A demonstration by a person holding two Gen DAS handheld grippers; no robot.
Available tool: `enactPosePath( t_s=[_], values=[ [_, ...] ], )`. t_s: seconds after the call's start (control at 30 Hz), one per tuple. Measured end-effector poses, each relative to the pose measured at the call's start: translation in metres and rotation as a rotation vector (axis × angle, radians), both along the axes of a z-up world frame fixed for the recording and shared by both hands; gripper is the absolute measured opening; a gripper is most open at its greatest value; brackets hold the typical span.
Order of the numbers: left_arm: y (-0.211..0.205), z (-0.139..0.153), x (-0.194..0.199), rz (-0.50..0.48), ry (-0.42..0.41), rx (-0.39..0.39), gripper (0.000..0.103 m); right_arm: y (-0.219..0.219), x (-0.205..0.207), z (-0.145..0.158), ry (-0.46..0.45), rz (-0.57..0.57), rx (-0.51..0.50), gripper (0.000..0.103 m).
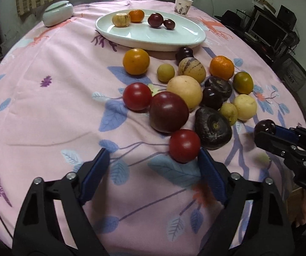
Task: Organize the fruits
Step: 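Grasp a small red fruit with the left gripper while the right gripper grasps a dark plum, then carry both fruits onto the white plate and open both grippers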
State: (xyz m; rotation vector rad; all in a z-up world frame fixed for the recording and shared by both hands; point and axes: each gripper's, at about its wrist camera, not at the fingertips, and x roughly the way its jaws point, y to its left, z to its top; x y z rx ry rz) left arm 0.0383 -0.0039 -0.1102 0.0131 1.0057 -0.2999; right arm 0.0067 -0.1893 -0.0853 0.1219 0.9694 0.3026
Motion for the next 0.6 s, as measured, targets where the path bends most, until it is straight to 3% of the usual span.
enactPosePath(
  t_s=[0.1,0.27,0.33,0.37,0.6],
  values=[
    [-0.013,-0.001,-0.003,-0.033,-0.031,0.035,0.074,0.000,-0.001,-0.001,0.005,0.002,0.014,0.034],
    [-0.021,-0.001,0.000,-0.036,-0.046,0.047,0.071,0.001,-0.002,-0.003,0.011,0.005,0.026,0.034],
    [-0.022,0.001,-0.001,-0.042,-0.048,0.038,0.052,0.001,-0.004,-0.003,0.011,0.001,0.029,0.034],
    [-0.023,0.003,-0.002,-0.059,-0.038,0.016,0.031,0.000,-0.004,-0.002,0.010,-0.003,0.031,0.034],
    [-0.023,0.013,-0.016,-0.091,-0.043,-0.004,0.028,-0.003,-0.007,0.005,-0.008,-0.013,0.032,0.034]
  ],
)
